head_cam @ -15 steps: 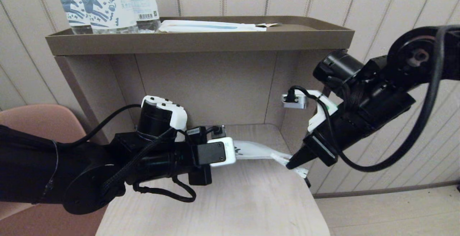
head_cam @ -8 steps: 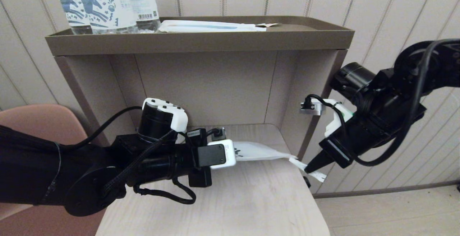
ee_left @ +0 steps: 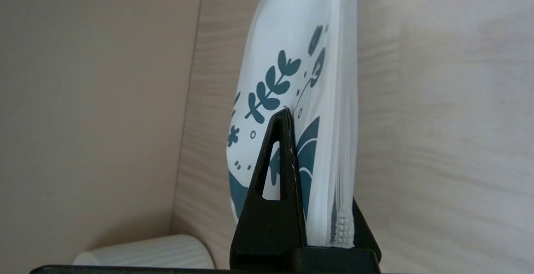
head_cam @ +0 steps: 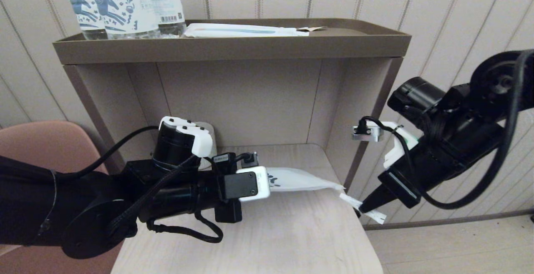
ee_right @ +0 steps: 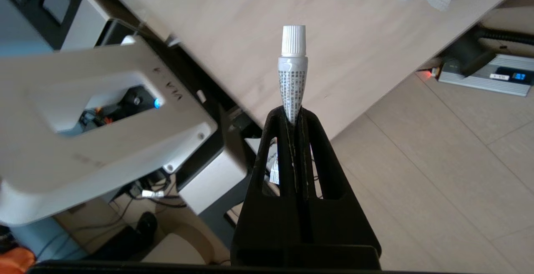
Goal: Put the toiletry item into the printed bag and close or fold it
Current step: Place the toothpaste on the table
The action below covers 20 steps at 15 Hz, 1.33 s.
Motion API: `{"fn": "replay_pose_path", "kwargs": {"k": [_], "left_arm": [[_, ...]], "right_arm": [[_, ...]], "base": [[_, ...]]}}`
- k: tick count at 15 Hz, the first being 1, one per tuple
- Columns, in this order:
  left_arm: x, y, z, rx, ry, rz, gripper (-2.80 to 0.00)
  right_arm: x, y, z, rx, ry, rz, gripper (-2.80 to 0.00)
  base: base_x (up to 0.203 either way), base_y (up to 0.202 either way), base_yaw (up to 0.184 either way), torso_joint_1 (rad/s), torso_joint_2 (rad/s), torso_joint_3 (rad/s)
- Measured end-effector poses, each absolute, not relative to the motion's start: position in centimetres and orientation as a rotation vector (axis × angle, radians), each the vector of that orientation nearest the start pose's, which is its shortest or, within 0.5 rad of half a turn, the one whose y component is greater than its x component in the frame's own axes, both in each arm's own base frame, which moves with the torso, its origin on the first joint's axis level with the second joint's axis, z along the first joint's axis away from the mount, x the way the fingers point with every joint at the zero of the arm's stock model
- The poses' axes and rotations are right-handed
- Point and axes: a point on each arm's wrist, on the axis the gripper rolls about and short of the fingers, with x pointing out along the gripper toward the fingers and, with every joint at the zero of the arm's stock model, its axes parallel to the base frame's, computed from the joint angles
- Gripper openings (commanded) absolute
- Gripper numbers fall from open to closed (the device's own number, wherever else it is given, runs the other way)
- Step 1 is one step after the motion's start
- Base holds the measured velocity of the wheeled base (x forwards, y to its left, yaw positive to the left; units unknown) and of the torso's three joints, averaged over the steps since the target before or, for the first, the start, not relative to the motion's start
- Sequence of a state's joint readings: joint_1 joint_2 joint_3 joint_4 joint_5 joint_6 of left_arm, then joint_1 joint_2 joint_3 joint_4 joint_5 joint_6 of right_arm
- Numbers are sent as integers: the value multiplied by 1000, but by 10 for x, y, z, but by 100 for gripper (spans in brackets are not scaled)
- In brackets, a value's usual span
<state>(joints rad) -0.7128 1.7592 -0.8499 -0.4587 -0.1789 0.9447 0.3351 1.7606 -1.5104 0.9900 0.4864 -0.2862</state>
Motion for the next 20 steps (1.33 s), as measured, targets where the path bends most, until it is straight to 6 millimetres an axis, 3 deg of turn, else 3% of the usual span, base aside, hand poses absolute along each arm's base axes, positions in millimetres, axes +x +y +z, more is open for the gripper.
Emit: {"fn": "replay_pose_path", "kwargs": {"k": [4, 8, 20], "left_arm": [[227, -203, 161, 983, -3, -1037, -280], [221, -201, 165, 979, -16, -1040, -280], [212, -200, 164, 978, -18, -1061, -280]], "right_arm": [[231, 104, 233, -149, 1167, 914, -280], [226, 103, 232, -144, 1177, 912, -280], [268, 119, 217, -140, 1162, 904, -280]], "base": [[0, 0, 0, 0, 0, 0], [0, 0, 0, 0, 0, 0], [0, 0, 0, 0, 0, 0]]}}
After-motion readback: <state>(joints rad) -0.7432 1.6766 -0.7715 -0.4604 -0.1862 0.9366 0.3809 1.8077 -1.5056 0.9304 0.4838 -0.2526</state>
